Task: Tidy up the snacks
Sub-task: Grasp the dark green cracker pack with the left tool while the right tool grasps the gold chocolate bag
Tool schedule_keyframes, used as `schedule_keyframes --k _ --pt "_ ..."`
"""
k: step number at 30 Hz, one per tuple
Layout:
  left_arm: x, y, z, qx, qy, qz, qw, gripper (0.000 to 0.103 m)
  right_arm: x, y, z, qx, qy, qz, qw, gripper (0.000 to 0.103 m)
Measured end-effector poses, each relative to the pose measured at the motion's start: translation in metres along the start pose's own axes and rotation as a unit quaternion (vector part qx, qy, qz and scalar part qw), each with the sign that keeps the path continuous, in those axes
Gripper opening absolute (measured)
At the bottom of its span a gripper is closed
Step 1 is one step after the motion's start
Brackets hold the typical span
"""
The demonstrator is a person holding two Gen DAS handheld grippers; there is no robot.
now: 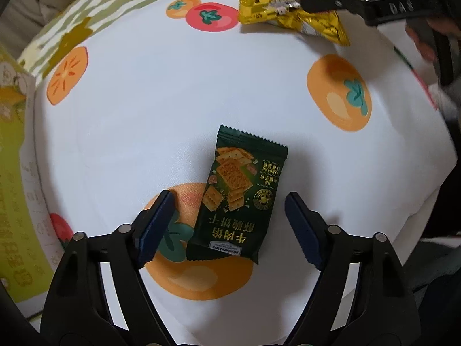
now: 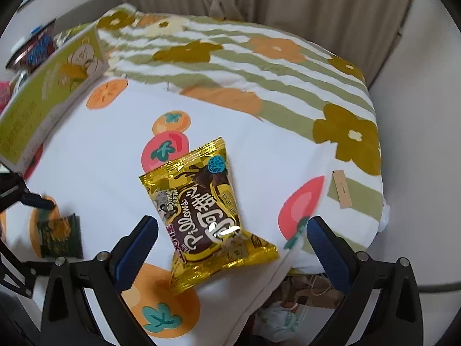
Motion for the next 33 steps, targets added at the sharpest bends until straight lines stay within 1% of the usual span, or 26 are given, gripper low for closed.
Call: schedule_keyframes --k 1,4,7,8,13,18,20,21,22,23,24,26,30,33 --pt "0.000 0.002 0.000 0.008 0.001 -0.008 0.9999 0.070 0.002 -0.002 -0.002 -0.012 -0.003 0.000 1.000 0.103" --pt "-0.002 0.003 0.000 0.014 -0.001 -0.007 0.9999 0.063 0.005 -0.007 -0.006 -0.038 -0.002 0.000 0.999 0.103" --pt "-0.006 0.004 -0.002 0.015 0.000 -0.008 0.9999 0.045 0.008 -0.012 -0.010 -0.059 -0.002 0.000 0.998 0.103" --pt "-0.006 0.004 -0.003 0.015 -0.001 -0.008 0.9999 0.044 0.009 -0.014 -0.011 -0.065 -0.003 -0.002 0.998 0.103" --pt "-0.006 0.001 -0.004 0.007 -0.001 -0.005 1.0000 0.042 0.017 -0.017 -0.015 -0.074 -0.006 -0.011 0.997 0.103" --pt "-0.007 -0.001 -0.005 -0.010 -0.001 0.004 0.9999 0.042 0.025 -0.023 -0.016 -0.087 -0.019 -0.023 0.996 0.093" --pt "-0.007 -0.004 -0.005 -0.013 -0.001 0.005 0.9999 0.042 0.029 -0.024 -0.015 -0.091 -0.026 -0.028 0.995 0.087" --pt "-0.007 -0.004 -0.005 -0.015 0.000 0.005 0.9999 0.042 0.030 -0.024 -0.015 -0.092 -0.029 -0.029 0.995 0.086" --pt "-0.007 -0.004 -0.005 -0.017 0.000 0.005 0.9998 0.042 0.032 -0.025 -0.015 -0.093 -0.032 -0.029 0.995 0.082" --pt "-0.006 -0.004 -0.005 -0.018 0.000 0.005 0.9998 0.042 0.033 -0.025 -0.014 -0.094 -0.035 -0.029 0.995 0.075" --pt "-0.006 -0.003 -0.005 -0.020 0.000 0.005 0.9998 0.042 0.034 -0.026 -0.013 -0.095 -0.038 -0.030 0.994 0.071" --pt "-0.006 -0.004 -0.005 -0.024 0.001 0.006 0.9997 0.042 0.037 -0.027 -0.012 -0.098 -0.046 -0.029 0.994 0.056" --pt "-0.007 -0.005 -0.005 -0.032 0.000 0.008 0.9995 0.042 0.034 -0.027 -0.010 -0.098 -0.046 -0.024 0.994 0.052" --pt "-0.009 -0.008 -0.005 -0.041 0.000 0.013 0.9991 0.042 0.029 -0.028 -0.012 -0.093 -0.048 -0.029 0.994 0.049"
Point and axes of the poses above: each gripper's, at about its wrist camera, not at the fingertips, and x roughly the way its jaws point, y to its right, z to its underside, the point moved 1 cm from there along x, roughly the way its jaws point, and after that the axes turned 12 degrees about -x, right-handed, at the moved point
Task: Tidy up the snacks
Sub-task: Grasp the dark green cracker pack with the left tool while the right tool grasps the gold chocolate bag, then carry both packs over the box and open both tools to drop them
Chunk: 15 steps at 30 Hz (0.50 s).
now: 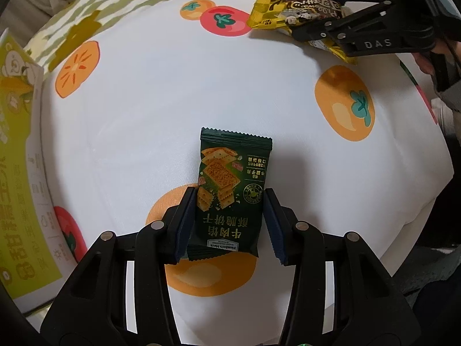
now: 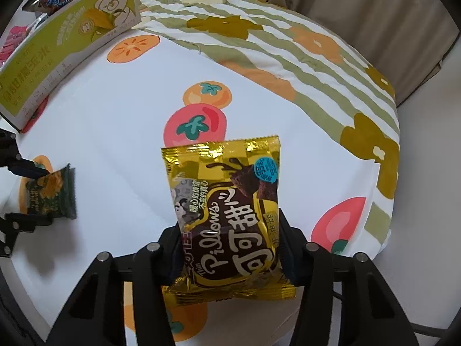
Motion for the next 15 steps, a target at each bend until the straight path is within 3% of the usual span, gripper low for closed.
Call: schedule_keyframes --k 7,15 --pt "-0.013 -0.014 0.001 -0.026 0.012 0.018 0.9994 0.042 -0.021 -0.010 -0.009 0.012 0.014 0.002 1.000 0.048" --pt "-0.070 -0.038 0.006 -0.065 0.057 0.027 0.9959 0.042 -0.075 -0.031 -0.038 0.024 0.072 -0.025 0.997 0.048"
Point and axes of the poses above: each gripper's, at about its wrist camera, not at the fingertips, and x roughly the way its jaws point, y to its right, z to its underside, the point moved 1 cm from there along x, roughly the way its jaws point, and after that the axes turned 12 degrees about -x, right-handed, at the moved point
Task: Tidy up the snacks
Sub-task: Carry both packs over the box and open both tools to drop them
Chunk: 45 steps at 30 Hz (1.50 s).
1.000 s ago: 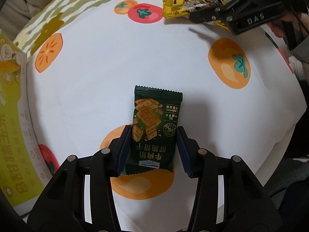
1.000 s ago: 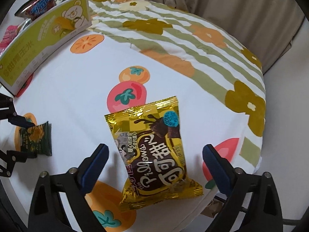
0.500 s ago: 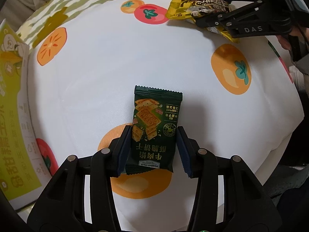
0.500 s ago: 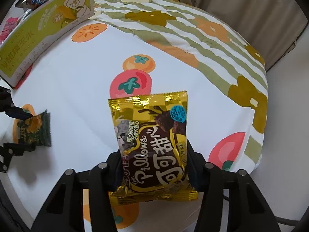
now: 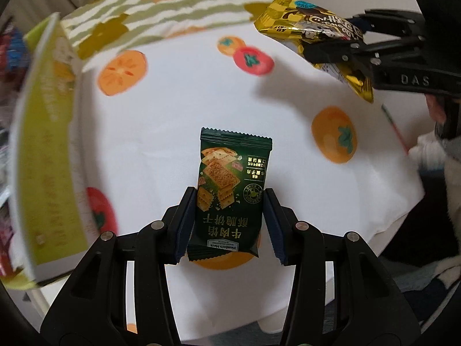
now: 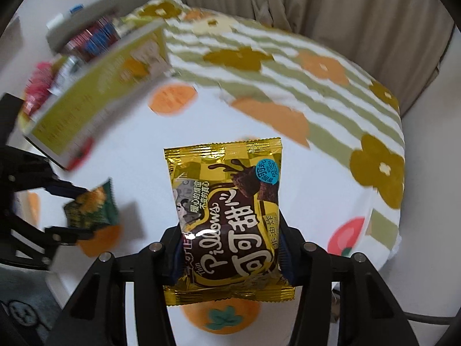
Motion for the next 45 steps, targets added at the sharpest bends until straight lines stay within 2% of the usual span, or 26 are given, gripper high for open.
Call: schedule_keyframes --k 7,12,18,23,29,33,36,38,39,40,41,45 --pt "-0.078 -0.024 -0.006 -0.025 0.060 0.015 0.9978 0.042 -0.047 -0.029 -0.051 0.002 0.055 -0.008 0.998 0.048" --pt "-0.136 -0.061 -0.014 -0.053 0.102 0.020 0.9931 0.042 -0.067 -0.052 -0.087 -0.006 0.078 0.001 0.997 0.048" --pt "-0.180 -0.122 -0.020 -0.084 0.137 0.006 0.9870 0.042 -0.080 -0.082 -0.129 -0.003 0.106 0.002 0.994 0.048" --pt "-0.198 -0.176 -0.028 -0.101 0.145 -0.010 0.9842 0.042 -0.079 -0.113 -0.162 0.009 0.118 -0.008 0.993 0.048" --pt "-0.202 -0.234 -0.044 -0.116 0.144 -0.014 0.9826 0.042 -0.066 -0.151 -0.195 0.020 0.120 -0.011 0.993 0.048" --pt "-0.197 -0.267 -0.063 -0.104 0.141 -0.027 0.9841 0.042 -0.053 -0.170 -0.211 0.043 0.111 -0.013 0.993 0.048" --pt "-0.190 -0.282 -0.073 -0.090 0.134 -0.024 0.9866 0.043 -0.043 -0.183 -0.220 0.056 0.099 -0.006 0.993 0.048" --pt "-0.182 -0.288 -0.078 -0.074 0.126 -0.025 0.9890 0.047 -0.037 -0.190 -0.224 0.065 0.090 0.000 0.994 0.048" --pt "-0.177 -0.290 -0.080 -0.063 0.120 -0.035 0.9901 0.063 -0.034 -0.193 -0.224 0.071 0.086 0.003 0.994 0.048" --pt "-0.175 -0.293 -0.080 -0.056 0.121 -0.046 0.9900 0.090 -0.031 -0.196 -0.224 0.077 0.081 0.005 0.994 0.048" --pt "-0.174 -0.296 -0.079 -0.053 0.129 -0.051 0.9889 0.103 -0.028 -0.198 -0.223 0.084 0.076 0.006 0.994 0.048" --pt "-0.177 -0.307 -0.072 -0.062 0.135 -0.028 0.9886 0.103 -0.019 -0.209 -0.217 0.100 0.062 0.017 0.993 0.048"
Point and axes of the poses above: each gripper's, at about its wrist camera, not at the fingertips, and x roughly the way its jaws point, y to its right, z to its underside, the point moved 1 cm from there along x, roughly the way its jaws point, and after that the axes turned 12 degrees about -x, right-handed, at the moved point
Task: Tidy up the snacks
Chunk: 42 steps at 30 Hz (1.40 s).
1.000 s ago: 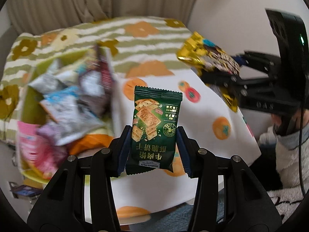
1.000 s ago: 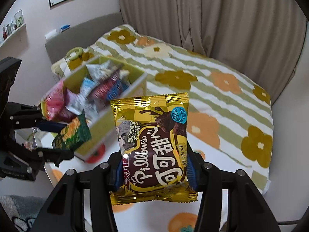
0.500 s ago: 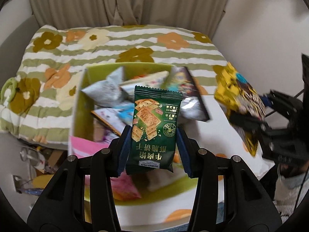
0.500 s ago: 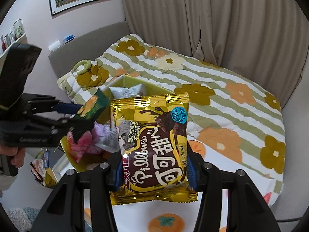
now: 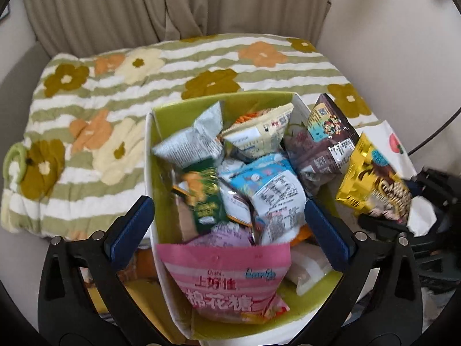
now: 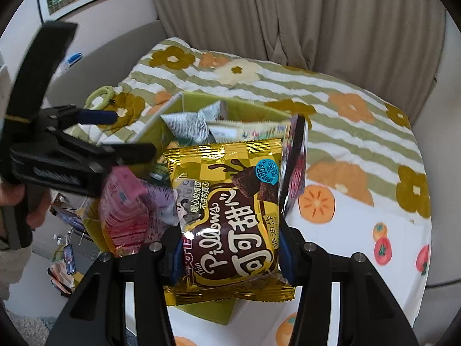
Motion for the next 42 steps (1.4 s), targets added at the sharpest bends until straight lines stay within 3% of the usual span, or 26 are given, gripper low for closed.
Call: schedule_keyframes --k 9,10,11,13,27,36,42 --pt "-0.017 -0.018 0.011 -0.017 0.016 -0.008 0.9997 0.103 0.015 -0.029 -0.002 0.011 0.005 0.001 1.000 0.049" --pt "-0.020 -0.020 0.012 -0.020 0.019 -0.009 0.9996 0.103 0.018 -0.030 -0.003 0.017 0.007 -0.004 1.000 0.056" --pt "-0.021 -0.023 0.013 -0.021 0.021 -0.010 0.9995 0.103 0.019 -0.031 -0.002 0.021 0.011 -0.004 1.000 0.077" --pt "-0.023 -0.026 0.014 -0.024 0.023 -0.014 0.9994 0.103 0.018 -0.033 -0.001 0.028 0.024 0.000 0.999 0.103" --pt "-0.030 -0.020 0.022 -0.026 0.031 -0.010 0.9991 0.103 0.004 -0.029 0.010 0.057 0.034 0.021 0.998 0.103" --pt "-0.084 0.018 0.042 -0.025 0.084 -0.026 0.9958 0.103 -0.053 -0.020 0.020 0.062 0.086 0.040 0.994 0.103" --pt "-0.132 0.063 0.081 -0.026 0.134 -0.028 0.9902 0.103 -0.116 -0.011 0.046 0.071 0.114 0.081 0.988 0.103"
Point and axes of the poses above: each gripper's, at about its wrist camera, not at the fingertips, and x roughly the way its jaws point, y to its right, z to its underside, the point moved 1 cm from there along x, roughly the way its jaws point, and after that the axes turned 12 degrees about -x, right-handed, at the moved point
